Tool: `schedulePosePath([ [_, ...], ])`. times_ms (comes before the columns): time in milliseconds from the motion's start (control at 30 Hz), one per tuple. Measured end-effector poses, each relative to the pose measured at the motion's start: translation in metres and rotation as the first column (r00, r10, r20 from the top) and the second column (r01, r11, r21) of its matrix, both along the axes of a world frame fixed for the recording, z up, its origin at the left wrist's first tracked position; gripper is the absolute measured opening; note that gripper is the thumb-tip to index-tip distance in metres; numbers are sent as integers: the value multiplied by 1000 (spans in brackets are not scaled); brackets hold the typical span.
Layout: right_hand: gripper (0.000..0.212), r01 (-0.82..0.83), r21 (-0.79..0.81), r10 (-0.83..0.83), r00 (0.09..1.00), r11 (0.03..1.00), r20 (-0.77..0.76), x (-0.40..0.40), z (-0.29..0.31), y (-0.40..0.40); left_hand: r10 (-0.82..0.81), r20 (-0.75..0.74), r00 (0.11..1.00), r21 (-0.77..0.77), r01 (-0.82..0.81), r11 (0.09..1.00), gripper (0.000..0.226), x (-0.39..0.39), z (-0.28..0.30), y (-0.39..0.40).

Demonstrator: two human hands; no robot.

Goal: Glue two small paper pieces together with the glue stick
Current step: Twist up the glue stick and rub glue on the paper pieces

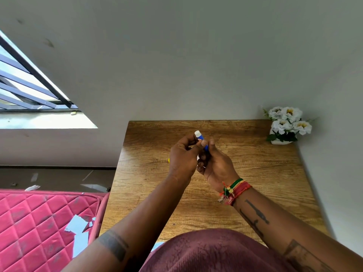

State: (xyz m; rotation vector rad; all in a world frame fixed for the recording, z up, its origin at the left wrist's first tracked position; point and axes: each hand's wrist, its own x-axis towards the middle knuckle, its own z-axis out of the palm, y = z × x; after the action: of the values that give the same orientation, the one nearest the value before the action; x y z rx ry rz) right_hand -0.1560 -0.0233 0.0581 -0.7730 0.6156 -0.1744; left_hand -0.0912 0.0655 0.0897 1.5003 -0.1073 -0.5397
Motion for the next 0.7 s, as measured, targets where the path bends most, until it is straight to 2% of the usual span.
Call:
schedulePosePath([
  [167,81,-4,10,4,999,1000,-50,1,-3,0,-26,3,1000,4,26,1000,17,0,-1,0],
  [267,70,-28,43,28,1000,999,5,0,-3,-1,-3,-7,1000,3,3,1000,14,2,-1,0],
  [400,53,-58,-8,58,997,998,43,-1,-4,-3,-3,-12,1000,9,4,1000,10,6,-4,1],
  [533,57,-40,-36,40,999,999,4,1,-5,-3,1,-50,999,15,0,1000,14,6,-6,0],
  [700,65,-20,19,21,999,1000,-36,5,-4,1,1,-77,997,16,0,1000,13,9,-5,-1],
])
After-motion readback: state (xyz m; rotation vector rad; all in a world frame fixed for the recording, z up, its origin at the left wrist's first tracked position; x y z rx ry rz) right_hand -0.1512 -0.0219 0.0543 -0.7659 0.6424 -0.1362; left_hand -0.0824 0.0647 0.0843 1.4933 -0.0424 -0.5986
